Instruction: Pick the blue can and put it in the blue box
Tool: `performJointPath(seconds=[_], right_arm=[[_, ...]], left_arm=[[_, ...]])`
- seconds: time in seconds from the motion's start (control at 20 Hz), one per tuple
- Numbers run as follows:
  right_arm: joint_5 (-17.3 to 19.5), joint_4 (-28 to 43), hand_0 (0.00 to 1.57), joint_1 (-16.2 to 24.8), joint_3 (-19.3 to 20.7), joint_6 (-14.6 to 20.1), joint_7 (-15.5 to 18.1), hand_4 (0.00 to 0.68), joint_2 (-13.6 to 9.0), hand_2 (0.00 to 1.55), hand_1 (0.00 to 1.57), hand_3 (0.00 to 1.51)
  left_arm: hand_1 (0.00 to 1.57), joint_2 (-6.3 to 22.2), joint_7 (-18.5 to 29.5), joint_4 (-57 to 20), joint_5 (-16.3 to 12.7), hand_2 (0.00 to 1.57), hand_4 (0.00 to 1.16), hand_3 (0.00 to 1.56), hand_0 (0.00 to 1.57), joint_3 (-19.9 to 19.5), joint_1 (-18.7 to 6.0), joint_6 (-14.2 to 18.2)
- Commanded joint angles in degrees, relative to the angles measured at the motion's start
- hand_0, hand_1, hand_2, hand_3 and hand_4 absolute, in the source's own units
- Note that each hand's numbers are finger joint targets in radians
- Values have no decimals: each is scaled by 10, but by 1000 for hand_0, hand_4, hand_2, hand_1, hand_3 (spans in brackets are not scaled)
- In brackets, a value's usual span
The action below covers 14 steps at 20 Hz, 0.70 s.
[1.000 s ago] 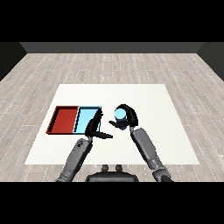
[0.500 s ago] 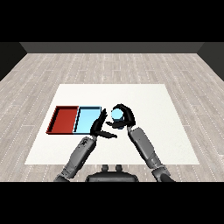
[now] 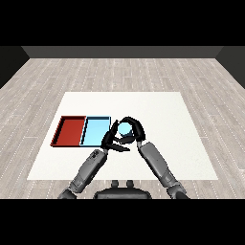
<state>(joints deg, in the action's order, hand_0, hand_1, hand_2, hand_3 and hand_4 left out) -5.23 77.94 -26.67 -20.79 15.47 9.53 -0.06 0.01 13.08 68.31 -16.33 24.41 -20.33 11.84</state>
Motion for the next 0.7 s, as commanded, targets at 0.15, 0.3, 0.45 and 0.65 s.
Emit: performJointPath(seconds=[0.15,0.3,0.45,0.65], right_arm=[[-15,-2,1479,14,-22,-6,23,618,1,1473,1479,1421],[-28,-28,1476,-15,-29,11,32,594,1,1466,1476,1416],[-18,-1,1463,6,-19,-5,14,580,1,1463,1463,1412],[-36,-23,1446,-9,-80,52,40,562,1,1441,1446,1397]], left_arm=[[0,0,21,-31,-1,0,0,0,0,5,-1,-14],[0,0,41,-43,15,0,0,0,0,-17,-1,-29],[0,0,35,-5,-9,0,0,0,0,32,19,9],[0,0,51,-90,-50,0,0,0,0,22,-67,12]])
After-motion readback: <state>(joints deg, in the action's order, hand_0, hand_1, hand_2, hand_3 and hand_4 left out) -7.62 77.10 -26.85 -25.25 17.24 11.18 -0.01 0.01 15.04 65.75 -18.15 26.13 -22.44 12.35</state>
